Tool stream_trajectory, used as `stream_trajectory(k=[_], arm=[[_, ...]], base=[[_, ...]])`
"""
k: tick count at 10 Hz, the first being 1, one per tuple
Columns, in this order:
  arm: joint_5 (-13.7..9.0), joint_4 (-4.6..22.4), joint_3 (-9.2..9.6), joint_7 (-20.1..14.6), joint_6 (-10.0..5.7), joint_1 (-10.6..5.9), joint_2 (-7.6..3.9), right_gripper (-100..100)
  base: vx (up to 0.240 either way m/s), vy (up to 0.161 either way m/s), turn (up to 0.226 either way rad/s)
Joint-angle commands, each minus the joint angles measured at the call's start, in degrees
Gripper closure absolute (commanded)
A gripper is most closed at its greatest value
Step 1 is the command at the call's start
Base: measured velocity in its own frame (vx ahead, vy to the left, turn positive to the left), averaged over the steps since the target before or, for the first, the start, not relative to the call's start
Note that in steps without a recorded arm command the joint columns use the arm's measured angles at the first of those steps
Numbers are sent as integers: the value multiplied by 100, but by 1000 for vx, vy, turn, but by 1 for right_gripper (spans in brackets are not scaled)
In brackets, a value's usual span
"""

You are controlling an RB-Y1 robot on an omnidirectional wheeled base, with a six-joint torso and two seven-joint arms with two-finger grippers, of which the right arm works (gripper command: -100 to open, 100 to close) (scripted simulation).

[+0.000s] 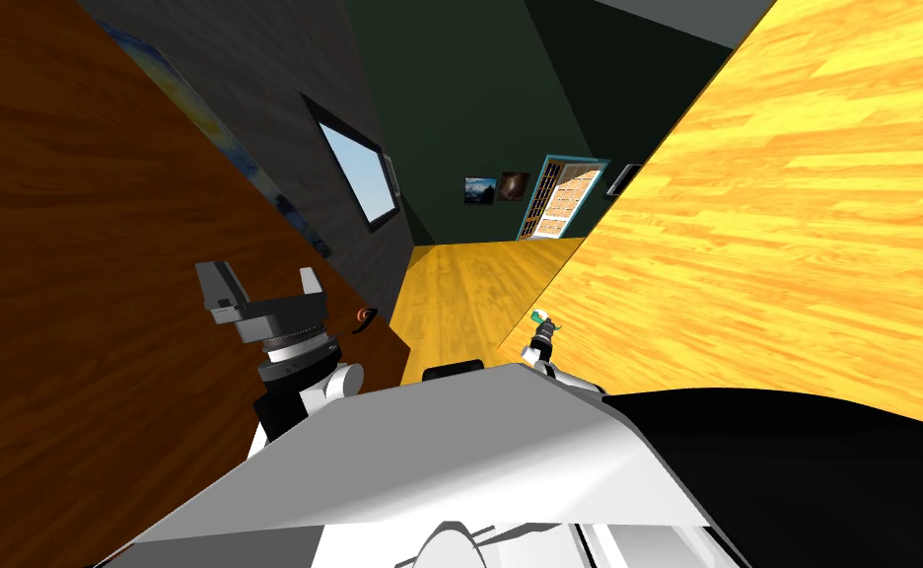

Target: Push the door open

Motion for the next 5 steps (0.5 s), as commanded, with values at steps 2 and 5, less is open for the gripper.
stream_trajectory(k=[2,5], arm=[[-72,-182,-113,63,63,87,5,100],[-123,-285,-192,93,53,100,-11,100]], base=[[56,-6,-21],[140,-26,-46]])
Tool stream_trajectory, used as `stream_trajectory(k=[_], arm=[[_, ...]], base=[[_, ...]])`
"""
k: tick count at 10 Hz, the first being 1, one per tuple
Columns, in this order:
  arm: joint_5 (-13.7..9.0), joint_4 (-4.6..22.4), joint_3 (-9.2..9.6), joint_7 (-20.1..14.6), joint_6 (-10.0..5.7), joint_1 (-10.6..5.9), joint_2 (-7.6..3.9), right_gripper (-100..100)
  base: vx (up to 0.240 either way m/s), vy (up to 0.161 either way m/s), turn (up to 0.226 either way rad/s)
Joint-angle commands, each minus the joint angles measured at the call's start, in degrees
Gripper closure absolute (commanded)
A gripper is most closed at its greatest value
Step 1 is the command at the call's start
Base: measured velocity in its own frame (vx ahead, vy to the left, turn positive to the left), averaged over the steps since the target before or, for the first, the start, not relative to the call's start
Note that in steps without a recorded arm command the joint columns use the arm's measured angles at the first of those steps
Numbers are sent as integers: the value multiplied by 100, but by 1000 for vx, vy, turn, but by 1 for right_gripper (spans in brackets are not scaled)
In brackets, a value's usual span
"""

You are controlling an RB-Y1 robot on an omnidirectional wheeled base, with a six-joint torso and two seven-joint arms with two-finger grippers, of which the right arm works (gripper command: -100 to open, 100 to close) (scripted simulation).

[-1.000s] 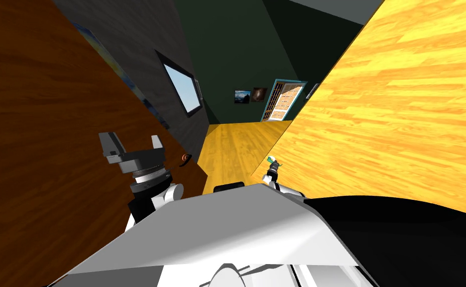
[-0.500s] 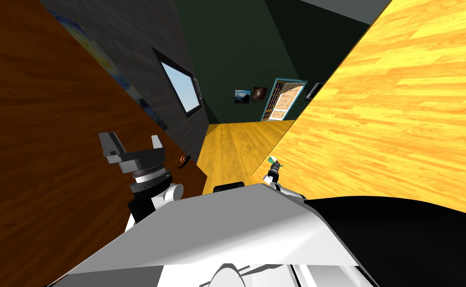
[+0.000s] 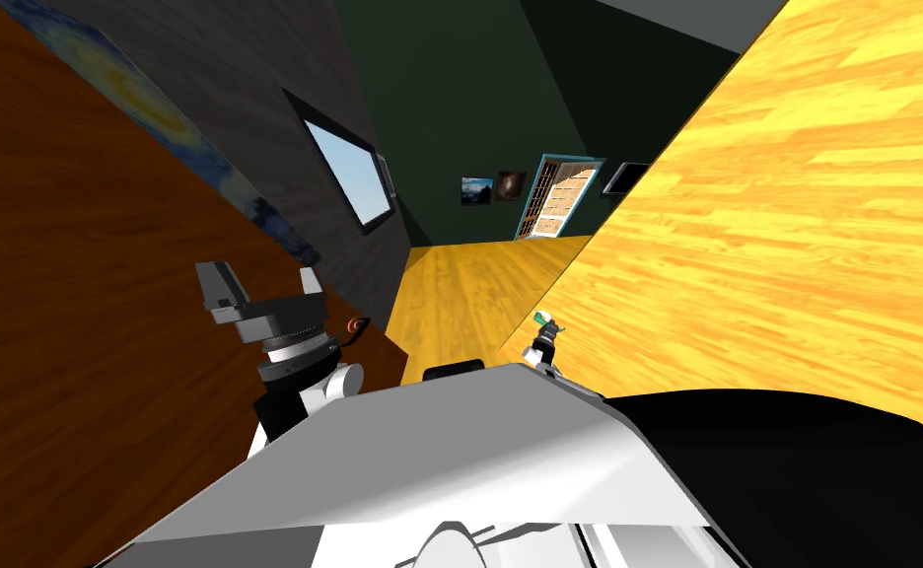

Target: Push the door open

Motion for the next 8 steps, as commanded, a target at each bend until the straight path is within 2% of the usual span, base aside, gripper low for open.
stream_trajectory(k=[1,2,3,4,5,6,8], arm=[[-5,286,-14,-65,-182,-140,-162,100],[-5,370,-14,-65,-182,-140,-162,100],[-65,388,-107,-30,-193,-125,-180,100],[-65,418,-107,-30,-193,-125,-180,100],[-65,388,-107,-30,-193,-125,-180,100],[-113,402,-183,-1,-202,-113,-196,100],[-156,414,-249,24,-210,-103,-209,100]], base=[[59,-17,-10],[15,-19,11],[124,-13,-30],[142,-11,-46],[60,-11,-22],[110,-36,-28],[167,-19,-49]])
